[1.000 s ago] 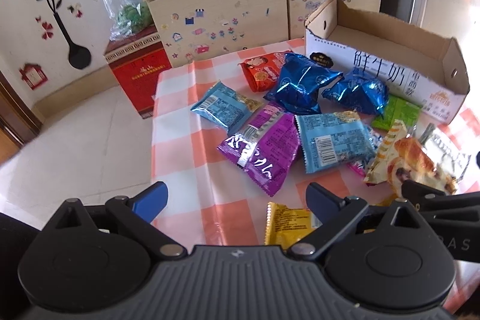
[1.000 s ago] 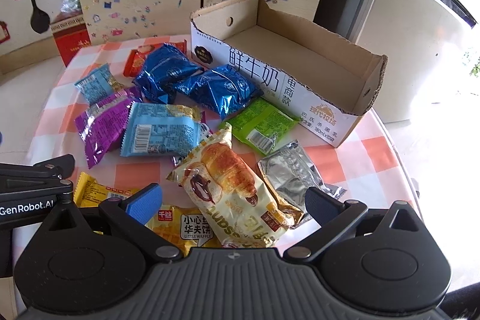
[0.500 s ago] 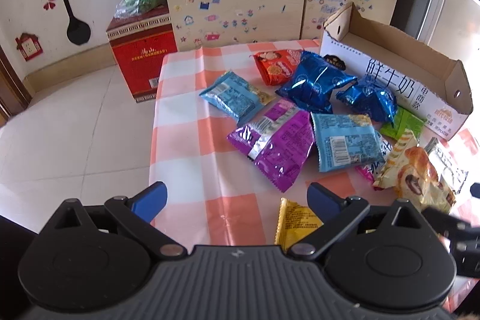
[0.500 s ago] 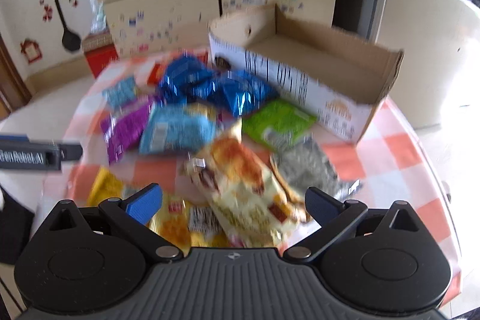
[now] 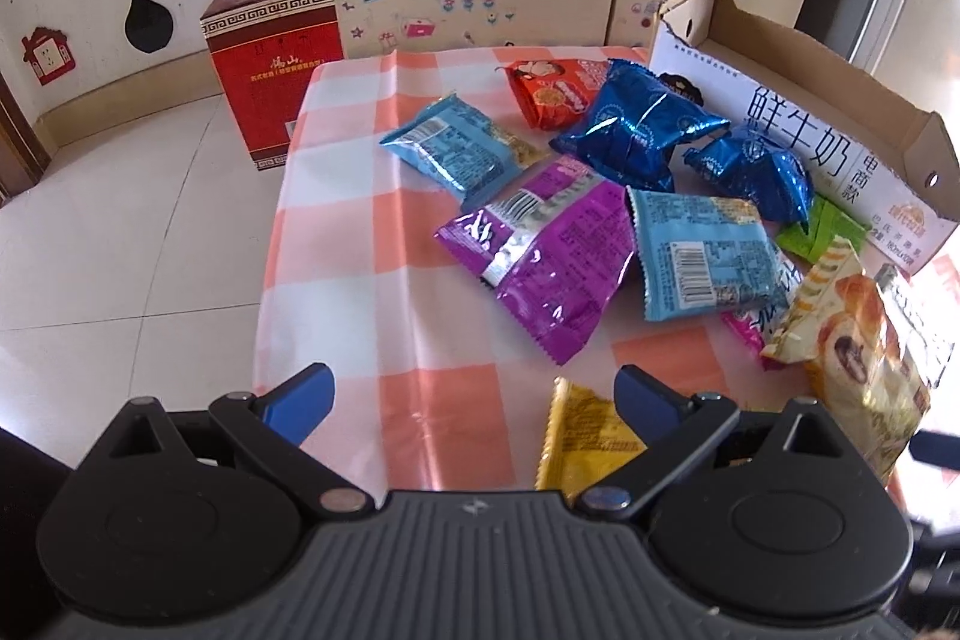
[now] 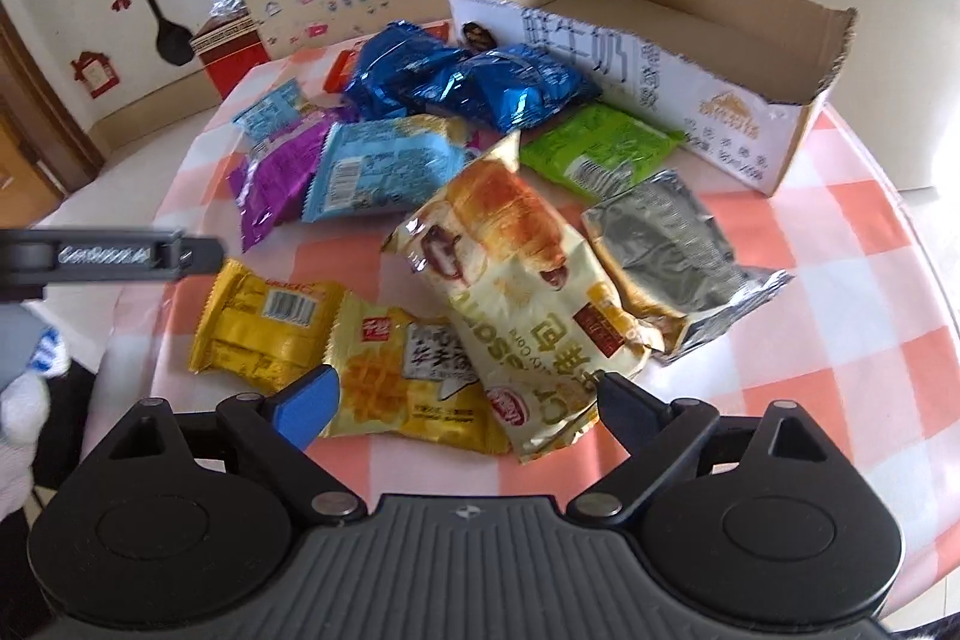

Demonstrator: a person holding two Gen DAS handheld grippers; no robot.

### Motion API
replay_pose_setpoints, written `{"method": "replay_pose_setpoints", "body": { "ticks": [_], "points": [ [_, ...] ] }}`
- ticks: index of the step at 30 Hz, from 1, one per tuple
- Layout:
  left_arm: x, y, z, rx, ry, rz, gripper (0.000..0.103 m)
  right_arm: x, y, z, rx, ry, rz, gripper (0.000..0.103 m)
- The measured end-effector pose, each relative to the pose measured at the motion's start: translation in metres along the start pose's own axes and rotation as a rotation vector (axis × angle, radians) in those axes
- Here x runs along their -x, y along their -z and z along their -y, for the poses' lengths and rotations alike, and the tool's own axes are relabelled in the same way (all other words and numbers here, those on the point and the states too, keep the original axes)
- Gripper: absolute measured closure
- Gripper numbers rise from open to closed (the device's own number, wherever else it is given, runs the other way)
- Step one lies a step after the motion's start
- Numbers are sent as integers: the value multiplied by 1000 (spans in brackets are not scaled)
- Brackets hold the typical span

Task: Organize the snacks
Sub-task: 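Lower the left tool to the yellow packet while the right tool approaches the yellow waffle packet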

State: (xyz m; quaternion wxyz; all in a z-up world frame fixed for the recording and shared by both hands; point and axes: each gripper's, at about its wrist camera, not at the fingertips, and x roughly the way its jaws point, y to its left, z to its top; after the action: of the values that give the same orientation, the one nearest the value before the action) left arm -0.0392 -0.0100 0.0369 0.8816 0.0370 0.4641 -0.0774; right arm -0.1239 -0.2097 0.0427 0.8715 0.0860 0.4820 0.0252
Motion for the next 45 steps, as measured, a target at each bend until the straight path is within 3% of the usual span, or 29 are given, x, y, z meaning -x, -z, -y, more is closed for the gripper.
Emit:
{"method": "replay_pose_setpoints", "body": {
  "ticks": [4, 8, 13, 15, 21, 26, 33, 36, 40, 45],
  "points": [
    [-8, -2, 6, 13, -17, 6, 4, 0, 2, -5, 3, -11, -8, 7],
    [-19, -2, 12, 3, -45, -4, 3, 6, 5, -7, 15, 48, 19, 7],
    [-31, 1, 13, -30, -111, -21, 3, 5, 12, -15, 38, -51, -11, 8],
    [-34, 3, 9, -31, -121, -40, 2, -2, 12, -18, 44, -81, -42, 14],
    [-30, 10, -4, -39, -136, -51, 0, -17, 11, -22, 33, -119, -78, 19],
    [-22, 20, -16, -57, -121, -84, 0, -21, 11, -30, 70, -127, -83, 19],
    [-9, 32, -23, -141, -127, -87, 1, -19, 13, -38, 109, -253, -144, 16],
    [2, 31, -28, -123, -82, -46, 1, -10, 9, -41, 172, -206, -93, 16],
    [12, 29, -24, -119, 28, -5, 1, -13, 3, -24, 129, -117, -75, 18],
    [22, 37, 0, -253, 157, 17, 1, -7, -2, -6, 54, -60, -24, 20]
  ]
}}
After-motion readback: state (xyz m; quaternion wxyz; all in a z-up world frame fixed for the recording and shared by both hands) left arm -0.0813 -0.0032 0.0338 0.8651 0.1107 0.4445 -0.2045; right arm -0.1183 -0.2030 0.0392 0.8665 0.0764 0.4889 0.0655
